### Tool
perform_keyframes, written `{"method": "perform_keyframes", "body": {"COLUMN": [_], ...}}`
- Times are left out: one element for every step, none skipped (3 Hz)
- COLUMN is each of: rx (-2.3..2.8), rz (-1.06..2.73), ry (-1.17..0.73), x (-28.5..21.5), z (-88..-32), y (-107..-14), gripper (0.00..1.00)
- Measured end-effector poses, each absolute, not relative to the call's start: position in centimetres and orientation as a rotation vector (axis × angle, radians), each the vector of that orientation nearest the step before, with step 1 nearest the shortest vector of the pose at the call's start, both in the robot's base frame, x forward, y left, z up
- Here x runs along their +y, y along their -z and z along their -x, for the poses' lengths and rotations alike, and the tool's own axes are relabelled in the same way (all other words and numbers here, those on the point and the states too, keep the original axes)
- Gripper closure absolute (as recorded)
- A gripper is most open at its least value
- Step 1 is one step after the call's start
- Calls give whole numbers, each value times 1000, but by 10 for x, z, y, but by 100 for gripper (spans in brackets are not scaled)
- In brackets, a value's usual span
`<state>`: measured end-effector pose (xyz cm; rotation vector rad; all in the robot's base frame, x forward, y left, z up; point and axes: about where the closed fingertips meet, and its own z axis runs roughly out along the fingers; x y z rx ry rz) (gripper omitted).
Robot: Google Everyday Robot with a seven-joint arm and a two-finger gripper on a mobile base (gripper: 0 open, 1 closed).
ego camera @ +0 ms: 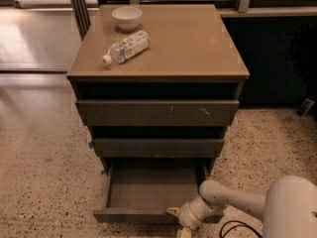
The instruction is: Open bottom drawer
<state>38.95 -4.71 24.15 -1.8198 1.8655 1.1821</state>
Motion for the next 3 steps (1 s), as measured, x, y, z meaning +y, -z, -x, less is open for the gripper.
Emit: {"method": "perform_keyframes", "body": {"rx": [1866, 1883, 1880], "rz": [1825, 1838, 1839], "ry": [-1188, -1200, -1201], "x": [-47, -51, -50], "z": [-395, -406, -405], "y": [-237, -232, -232], "gripper": [0, 0, 0]}}
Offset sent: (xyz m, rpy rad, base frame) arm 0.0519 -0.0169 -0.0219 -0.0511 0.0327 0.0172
